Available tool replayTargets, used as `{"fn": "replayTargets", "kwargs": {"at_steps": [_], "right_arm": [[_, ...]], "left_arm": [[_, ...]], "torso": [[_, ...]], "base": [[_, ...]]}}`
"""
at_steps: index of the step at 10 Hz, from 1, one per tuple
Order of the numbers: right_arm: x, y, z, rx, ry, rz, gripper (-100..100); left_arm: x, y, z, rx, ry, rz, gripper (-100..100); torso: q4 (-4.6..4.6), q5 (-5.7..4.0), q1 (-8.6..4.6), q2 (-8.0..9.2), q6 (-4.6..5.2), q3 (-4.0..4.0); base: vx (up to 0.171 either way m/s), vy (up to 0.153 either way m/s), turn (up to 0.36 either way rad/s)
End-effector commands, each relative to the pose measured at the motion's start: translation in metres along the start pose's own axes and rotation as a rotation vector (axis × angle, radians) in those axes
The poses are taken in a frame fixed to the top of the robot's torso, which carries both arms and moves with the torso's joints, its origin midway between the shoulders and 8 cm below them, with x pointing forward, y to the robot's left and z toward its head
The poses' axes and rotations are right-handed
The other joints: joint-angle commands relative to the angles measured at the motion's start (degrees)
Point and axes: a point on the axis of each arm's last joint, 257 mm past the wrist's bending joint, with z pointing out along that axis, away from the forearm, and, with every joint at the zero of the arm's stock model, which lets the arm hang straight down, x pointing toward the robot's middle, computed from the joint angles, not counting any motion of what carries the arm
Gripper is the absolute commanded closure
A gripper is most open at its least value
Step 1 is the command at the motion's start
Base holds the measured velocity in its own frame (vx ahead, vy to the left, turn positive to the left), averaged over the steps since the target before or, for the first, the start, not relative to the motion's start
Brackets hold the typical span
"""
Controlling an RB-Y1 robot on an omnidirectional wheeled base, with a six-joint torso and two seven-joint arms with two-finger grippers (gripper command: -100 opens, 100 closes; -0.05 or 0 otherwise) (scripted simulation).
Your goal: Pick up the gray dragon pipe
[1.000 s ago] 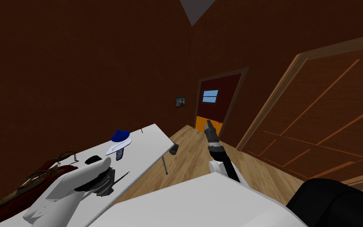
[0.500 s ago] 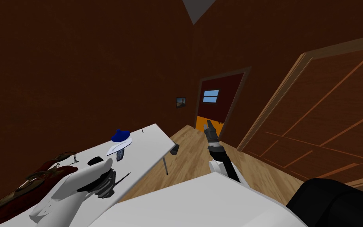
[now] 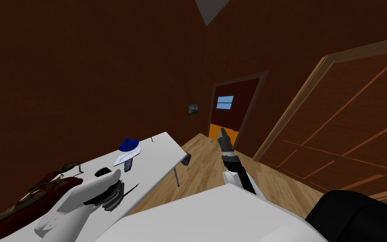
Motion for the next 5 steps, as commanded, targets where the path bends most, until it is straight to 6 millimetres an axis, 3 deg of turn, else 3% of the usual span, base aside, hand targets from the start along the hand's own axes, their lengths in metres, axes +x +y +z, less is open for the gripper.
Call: {"fn": "replayTargets", "kwargs": {"at_steps": [1,2,3,4,5], "right_arm": [[0.0,0.0,0.0,0.0,0.0,0.0,0],[0.0,0.0,0.0,0.0,0.0,0.0,0],[0.0,0.0,0.0,0.0,0.0,0.0,0],[0.0,0.0,0.0,0.0,0.0,0.0,0],[0.0,0.0,0.0,0.0,0.0,0.0,0]], "left_arm": [[0.0,0.0,0.0,0.0,0.0,0.0,100],[0.0,0.0,0.0,0.0,0.0,0.0,100],[0.0,0.0,0.0,0.0,0.0,0.0,0],[-0.002,-0.003,-0.008,0.0,0.0,-0.002,100],[-0.003,-0.003,-0.01,0.0,0.0,-0.003,100]], "torso": [[0.0,0.0,0.0,0.0,0.0,0.0],[0.0,0.0,0.0,0.0,0.0,0.0],[0.0,0.0,0.01,0.0,0.0,0.0],[0.0,0.0,0.01,0.0,0.0,0.0],[0.01,-0.02,-0.02,0.02,0.0,0.02]], "base": [[0.0,0.0,0.0],[0.0,0.0,0.0],[0.0,0.0,0.0],[-0.008,-0.007,-0.013],[-0.011,-0.008,-0.008]]}}
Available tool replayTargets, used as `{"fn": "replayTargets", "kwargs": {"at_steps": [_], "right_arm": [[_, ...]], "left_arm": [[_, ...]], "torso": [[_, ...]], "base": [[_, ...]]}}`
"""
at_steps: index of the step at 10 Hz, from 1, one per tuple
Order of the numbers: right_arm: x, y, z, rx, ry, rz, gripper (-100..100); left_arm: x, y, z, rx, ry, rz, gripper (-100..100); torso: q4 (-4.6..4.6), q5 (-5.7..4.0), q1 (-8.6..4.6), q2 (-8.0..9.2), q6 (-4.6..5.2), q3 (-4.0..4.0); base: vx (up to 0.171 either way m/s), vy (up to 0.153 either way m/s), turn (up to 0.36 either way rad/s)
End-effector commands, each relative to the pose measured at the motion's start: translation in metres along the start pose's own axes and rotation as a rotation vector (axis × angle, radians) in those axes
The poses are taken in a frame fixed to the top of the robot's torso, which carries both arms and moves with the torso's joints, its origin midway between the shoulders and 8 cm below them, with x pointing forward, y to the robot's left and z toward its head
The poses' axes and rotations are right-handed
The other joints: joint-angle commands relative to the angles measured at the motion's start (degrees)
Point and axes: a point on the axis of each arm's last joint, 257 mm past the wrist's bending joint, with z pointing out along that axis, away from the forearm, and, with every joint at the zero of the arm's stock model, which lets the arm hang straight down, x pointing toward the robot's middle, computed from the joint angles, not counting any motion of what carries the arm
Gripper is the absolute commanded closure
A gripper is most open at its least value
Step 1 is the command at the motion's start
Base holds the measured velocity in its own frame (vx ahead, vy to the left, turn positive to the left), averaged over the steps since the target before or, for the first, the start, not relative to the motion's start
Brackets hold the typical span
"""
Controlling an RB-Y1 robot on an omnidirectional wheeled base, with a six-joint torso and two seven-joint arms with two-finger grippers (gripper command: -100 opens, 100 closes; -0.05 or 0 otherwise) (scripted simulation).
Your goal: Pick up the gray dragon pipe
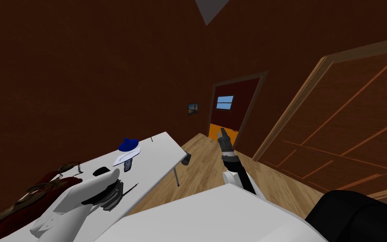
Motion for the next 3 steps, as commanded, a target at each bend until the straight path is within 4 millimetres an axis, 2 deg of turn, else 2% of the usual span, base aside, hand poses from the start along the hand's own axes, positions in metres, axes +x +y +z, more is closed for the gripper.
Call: {"fn": "replayTargets", "kwargs": {"at_steps": [1,2,3], "right_arm": [[0.0,0.0,0.0,0.0,0.0,0.0,0],[0.0,0.0,0.0,0.0,0.0,0.0,0],[0.0,0.0,0.0,0.0,0.0,0.0,0]], "left_arm": [[-0.0013,-0.0013,-0.007,-0.003,-0.001,-0.001,100],[-0.0013,-0.0009,-0.0044,-0.001,0.0,-0.001,100],[-0.0017,-0.0008,-0.005,-0.002,0.0,-0.001,0]], "torso": [[0.0,0.0,0.0,0.0,0.0,0.0],[0.0,-0.01,-0.01,0.01,-0.01,0.01],[-0.01,0.02,0.02,-0.01,0.0,-0.01]], "base": [[-0.011,-0.009,-0.01],[0.0,0.0,0.0],[0.0,0.0,0.0]]}}
